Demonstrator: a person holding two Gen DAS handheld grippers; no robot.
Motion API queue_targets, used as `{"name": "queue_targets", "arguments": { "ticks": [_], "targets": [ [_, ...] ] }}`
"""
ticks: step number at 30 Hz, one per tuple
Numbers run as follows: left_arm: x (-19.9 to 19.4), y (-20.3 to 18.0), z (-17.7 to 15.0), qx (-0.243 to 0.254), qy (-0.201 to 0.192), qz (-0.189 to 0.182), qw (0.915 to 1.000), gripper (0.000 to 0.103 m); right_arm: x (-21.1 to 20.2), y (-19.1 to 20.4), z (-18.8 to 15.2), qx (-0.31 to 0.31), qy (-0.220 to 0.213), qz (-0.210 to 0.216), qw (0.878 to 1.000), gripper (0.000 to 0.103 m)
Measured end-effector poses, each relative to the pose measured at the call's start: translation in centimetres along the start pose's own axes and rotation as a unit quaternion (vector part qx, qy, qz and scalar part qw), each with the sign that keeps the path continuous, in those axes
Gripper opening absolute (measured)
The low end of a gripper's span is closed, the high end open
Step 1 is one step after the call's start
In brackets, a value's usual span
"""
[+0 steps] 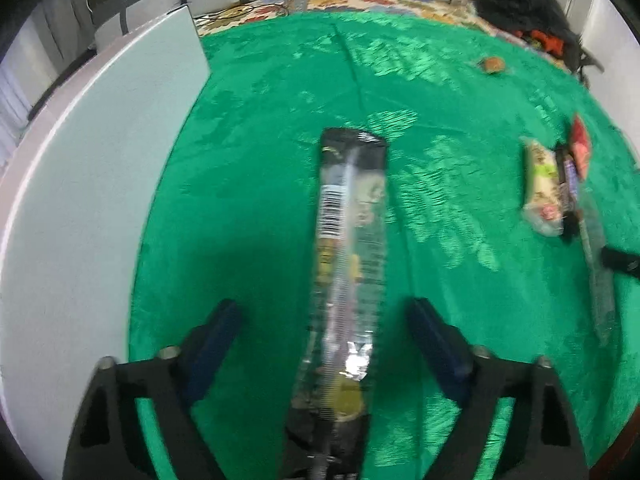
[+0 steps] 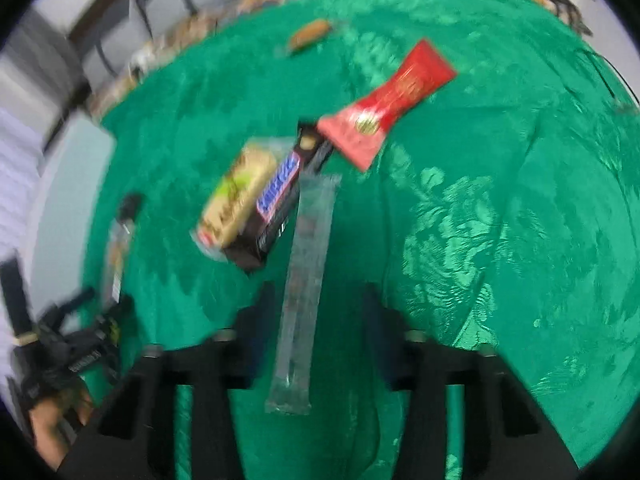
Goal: Organize snacks
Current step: 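Grasp the clear plastic tube with the right tool while the left tool grasps the candy stick, then carry the tube and candy stick into the white box and open both tools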
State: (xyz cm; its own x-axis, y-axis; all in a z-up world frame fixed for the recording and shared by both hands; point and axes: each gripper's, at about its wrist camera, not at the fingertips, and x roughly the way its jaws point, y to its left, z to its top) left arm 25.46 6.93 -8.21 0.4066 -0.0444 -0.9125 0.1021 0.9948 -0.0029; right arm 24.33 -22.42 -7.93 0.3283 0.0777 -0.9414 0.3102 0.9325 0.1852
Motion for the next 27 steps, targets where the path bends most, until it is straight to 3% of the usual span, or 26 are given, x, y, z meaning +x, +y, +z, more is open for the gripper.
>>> {"name": "queue_targets", "arguments": {
  "ticks": [1,3,5,8,12,16,18,22,25,27],
  "targets": [
    [-0.3,0.0,-0.4,-0.003,-0.013,0.003,0.9999,0.056,0.3,0.5,-0.1,-0.011,0.005,0.001,1.0,0.041],
    [-0.9,-0.1,-0.7,0.004,-0.028,0.0,0.9996,0.025,0.8,1.2,-0.5,-0.024,0.013,0.002,1.0,0.028],
    [-1.5,0.2,-1.4,-0.004,-0.024,-0.023,0.9994,0.014,0.7,1.2,-0.9,-0.029,0.003,-0.005,1.0,0.018],
    [-3.4,1.5,-3.7,-0.04,-0.033,-0.084,0.9951,0.013,-0.7,-1.5,-1.9,0.031,-0.006,0.059,0.998,0.018],
    [-6.8,2.5,-6.9,-0.079,-0.062,-0.143,0.9847,0.013,-3.5,-6.0,-4.1,0.113,-0.023,0.167,0.979,0.018],
    [-10.4,3.6,-8.1,-0.128,-0.096,-0.192,0.9682,0.013,-5.2,-7.0,-5.4,0.144,-0.022,0.208,0.967,0.018],
    [-12.9,4.7,-7.8,-0.146,-0.12,-0.215,0.9582,0.013,-6.6,-5.5,-5.2,0.125,-0.03,0.212,0.969,0.018],
    [-18.3,9.2,-6.7,-0.168,-0.168,-0.222,0.9455,0.014,-9.9,3.3,-2.8,0.053,-0.047,0.263,0.962,0.018],
    [-20.8,13.7,-5.7,-0.184,-0.19,-0.193,0.9449,0.014,-11.6,11.5,-1.0,-0.002,-0.046,0.312,0.949,0.018],
    [-21.8,17.1,-5.2,-0.191,-0.198,-0.143,0.9508,0.014,-12.0,17.9,-0.2,-0.044,-0.037,0.343,0.938,0.018]
  ]
}}
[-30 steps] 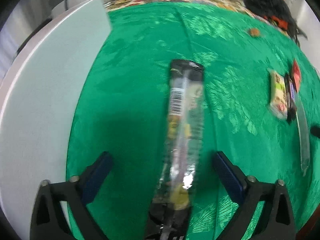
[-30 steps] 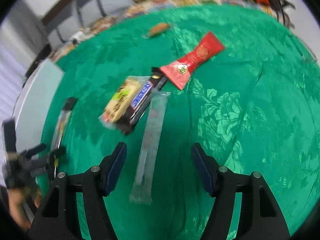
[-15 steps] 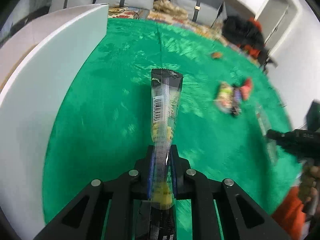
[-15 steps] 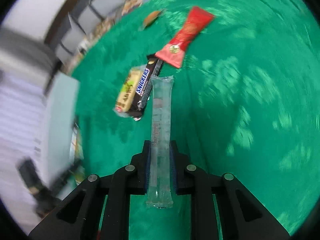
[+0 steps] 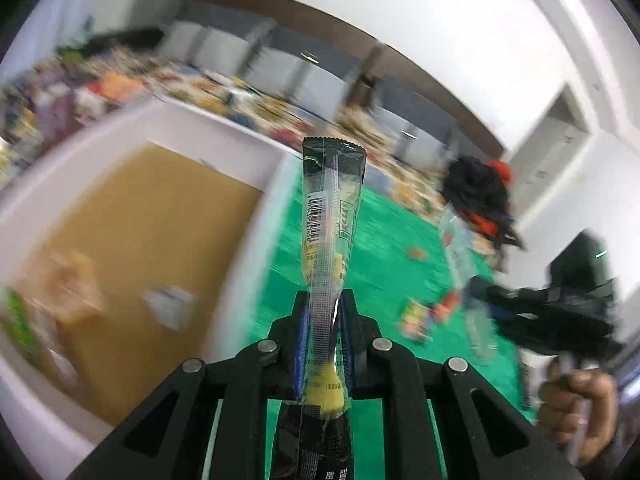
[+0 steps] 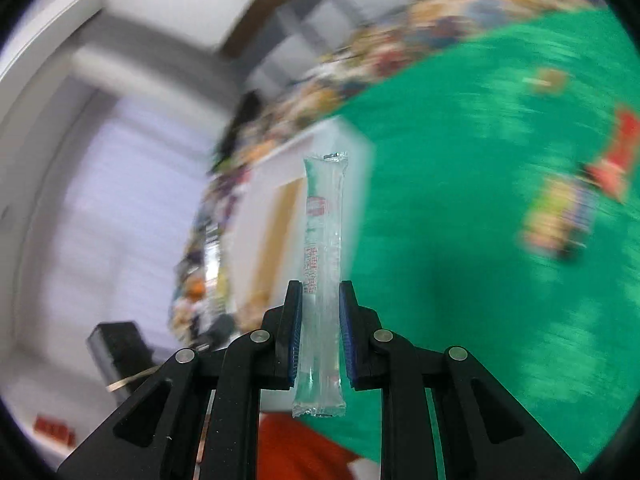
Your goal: Organize snacks
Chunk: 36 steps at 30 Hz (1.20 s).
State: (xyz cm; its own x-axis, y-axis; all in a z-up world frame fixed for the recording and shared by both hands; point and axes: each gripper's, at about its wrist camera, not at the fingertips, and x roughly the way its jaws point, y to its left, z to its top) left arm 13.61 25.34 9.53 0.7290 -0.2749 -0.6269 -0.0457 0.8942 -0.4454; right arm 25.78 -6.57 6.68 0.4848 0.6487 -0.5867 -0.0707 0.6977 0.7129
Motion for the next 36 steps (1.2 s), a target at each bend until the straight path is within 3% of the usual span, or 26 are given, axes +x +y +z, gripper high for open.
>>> {"name": "queue_targets", "arguments": {
  "ticks": [3,5,6,7,9,10,12,15,16,17,19,23,26,29,36],
  "targets": [
    [-0.8,3.7,1.7,0.019,-0.001,0.083,0.9963,0.015,5.6,5.9,0.5,-0.047,0.029,0.021,0.998,0.02],
    [0.0,6.2,1.8,0.035,0.017,0.17,0.9847,0.032,8.6,8.0,0.1,-0.06,0.051,0.032,0.996,0.03],
    [0.3,7.3,1.6,0.036,0.026,0.196,0.9796,0.055,9.9,8.7,-0.2,-0.059,0.063,0.033,0.996,0.036],
    [0.5,8.3,1.3,0.034,0.032,0.216,0.9753,0.071,11.1,9.2,-0.5,-0.06,0.068,0.031,0.995,0.044],
    [0.1,9.6,0.5,0.035,0.027,0.258,0.9651,0.072,11.1,9.1,-0.8,-0.067,0.058,0.021,0.996,0.044],
    [-0.3,9.8,0.0,0.035,0.019,0.266,0.9631,0.075,10.4,8.5,-1.2,-0.074,0.052,0.021,0.996,0.049],
    [-1.2,9.5,-0.9,0.028,0.0,0.264,0.9642,0.082,8.9,6.8,-1.9,-0.086,0.033,-0.004,0.996,0.062],
    [-3.0,7.9,-2.4,0.016,-0.023,0.224,0.9742,0.083,6.1,0.7,-2.9,-0.126,-0.001,-0.109,0.986,0.066],
    [-3.1,6.5,-2.9,0.017,-0.028,0.199,0.9794,0.085,4.8,-2.9,-3.9,-0.145,-0.01,-0.176,0.974,0.066],
    [-3.1,5.2,-3.3,0.019,-0.031,0.18,0.9831,0.087,4.5,-5.1,-4.1,-0.151,-0.012,-0.214,0.965,0.066],
    [-2.5,2.3,-3.9,0.031,-0.034,0.141,0.989,0.095,1.4,-12.3,-6.1,-0.153,-0.022,-0.322,0.934,0.066],
    [1.1,-5.5,-6.4,0.081,-0.026,0.063,0.9944,0.103,-6.1,-20.9,-8.9,-0.132,-0.071,-0.43,0.89,0.066],
    [6.9,-9.5,-8.6,0.106,0.028,0.046,0.9929,0.103,-10.6,-24.9,-9.6,-0.114,-0.098,-0.465,0.872,0.066],
    [13.0,-11.1,-11.1,0.111,0.076,0.052,0.9895,0.103,-13.2,-27.6,-9.4,-0.093,-0.102,-0.479,0.867,0.066],
    [21.5,-11.9,-12.8,0.121,0.09,0.126,0.9805,0.102,-16.4,-29.4,-9.4,-0.038,-0.13,-0.458,0.879,0.077]
  ]
}}
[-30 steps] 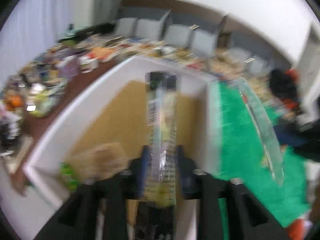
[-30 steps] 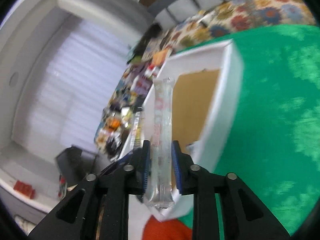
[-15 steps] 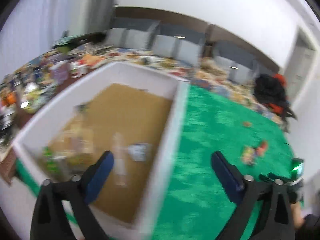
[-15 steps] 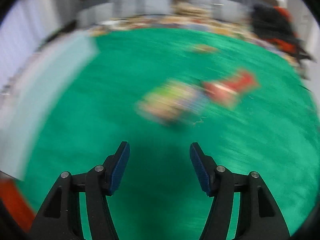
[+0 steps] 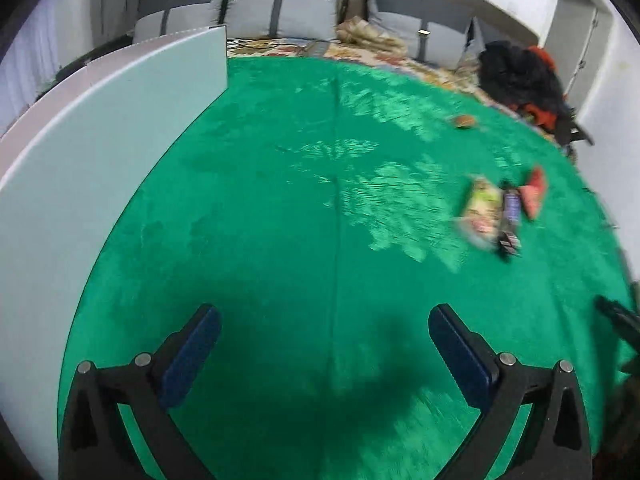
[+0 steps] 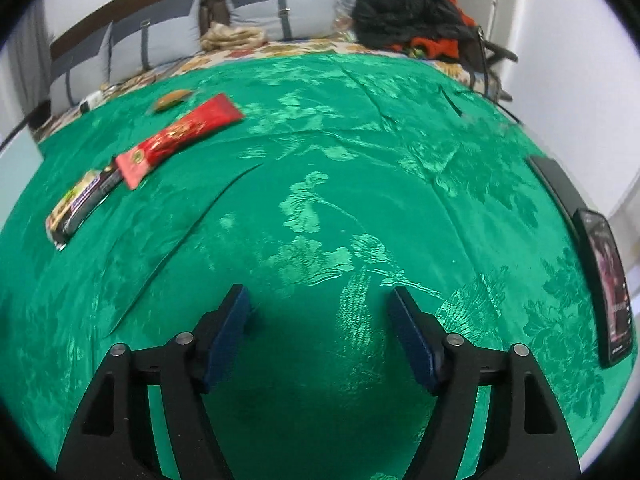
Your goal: Organize snacks
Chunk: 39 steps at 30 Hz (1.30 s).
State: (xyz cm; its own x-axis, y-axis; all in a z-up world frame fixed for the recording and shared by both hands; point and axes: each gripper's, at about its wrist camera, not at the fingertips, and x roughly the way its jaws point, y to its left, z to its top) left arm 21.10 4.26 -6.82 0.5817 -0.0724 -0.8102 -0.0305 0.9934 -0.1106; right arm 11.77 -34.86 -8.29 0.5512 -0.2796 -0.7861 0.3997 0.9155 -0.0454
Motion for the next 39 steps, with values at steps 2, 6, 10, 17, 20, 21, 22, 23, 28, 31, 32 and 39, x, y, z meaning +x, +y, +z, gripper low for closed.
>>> {"name": "queue_targets", "arguments": {
  "ticks": [2,6,10,17,20,21,22,23,28,31,32,39],
  "targets": [
    [1.4,-0.2,0.5,0.006,0.001,0.017,0.9998,0.102,0.2,0.4,0.3,0.001,0.002,-0.005,1.0,0.081],
    [3.1,0.3,1.3,0.017,0.008,0.043,0.9989,0.103,0.8,0.4,0.4,0.008,0.005,-0.005,1.0,0.085],
    [3.4,0.5,1.4,0.02,0.005,0.046,0.9987,0.103,1.0,0.4,0.4,0.009,0.006,-0.007,1.0,0.086],
    [3.0,0.7,0.9,0.018,0.0,0.047,0.9987,0.103,1.0,0.4,0.4,0.016,0.007,-0.013,1.0,0.088],
    [3.0,0.7,1.0,0.019,0.001,0.047,0.9987,0.103,1.0,0.4,0.4,0.017,0.007,-0.012,1.0,0.089],
    [3.1,0.7,1.0,0.019,0.001,0.047,0.9987,0.103,1.0,0.5,0.4,0.017,0.008,-0.011,1.0,0.09],
    [3.0,0.7,1.0,0.019,0.001,0.047,0.9987,0.103,1.1,0.5,0.4,0.017,0.008,-0.01,1.0,0.091],
    [3.1,0.7,1.0,0.019,0.001,0.048,0.9987,0.103,1.1,0.6,0.4,0.016,0.009,-0.01,1.0,0.091],
    [3.1,0.6,1.1,0.019,0.001,0.048,0.9987,0.103,1.1,0.6,0.3,0.016,0.009,-0.01,1.0,0.091],
    [3.1,0.6,1.1,0.019,0.001,0.048,0.9987,0.103,1.1,0.6,0.3,0.016,0.009,-0.01,1.0,0.092],
    [3.1,0.6,1.1,0.019,0.001,0.048,0.9987,0.103,1.1,0.6,0.3,0.016,0.009,-0.01,1.0,0.092],
    [3.1,0.7,1.1,0.019,0.001,0.048,0.9987,0.103,1.1,0.6,0.3,0.016,0.009,-0.01,1.0,0.092]
  ]
}}
